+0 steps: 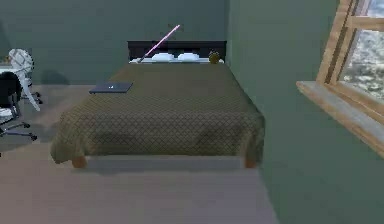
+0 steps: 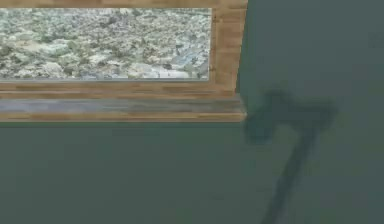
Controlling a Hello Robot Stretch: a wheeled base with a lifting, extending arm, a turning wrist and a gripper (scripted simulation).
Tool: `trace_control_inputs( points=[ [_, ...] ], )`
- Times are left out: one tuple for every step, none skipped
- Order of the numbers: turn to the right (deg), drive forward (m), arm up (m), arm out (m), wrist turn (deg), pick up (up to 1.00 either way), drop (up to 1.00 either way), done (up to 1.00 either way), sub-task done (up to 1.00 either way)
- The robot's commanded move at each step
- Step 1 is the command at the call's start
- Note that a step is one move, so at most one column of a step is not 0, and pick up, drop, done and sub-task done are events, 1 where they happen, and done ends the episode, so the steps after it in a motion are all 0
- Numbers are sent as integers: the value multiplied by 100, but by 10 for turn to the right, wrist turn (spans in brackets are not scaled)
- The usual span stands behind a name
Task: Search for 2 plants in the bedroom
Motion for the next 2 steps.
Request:
trace_control_inputs(
  points=[
    [-450, 0, 0, 0, 0, 0, 0, 0, 0],
    [-420, 0, 0, 0, 0, 0, 0, 0, 0]
  ],
)
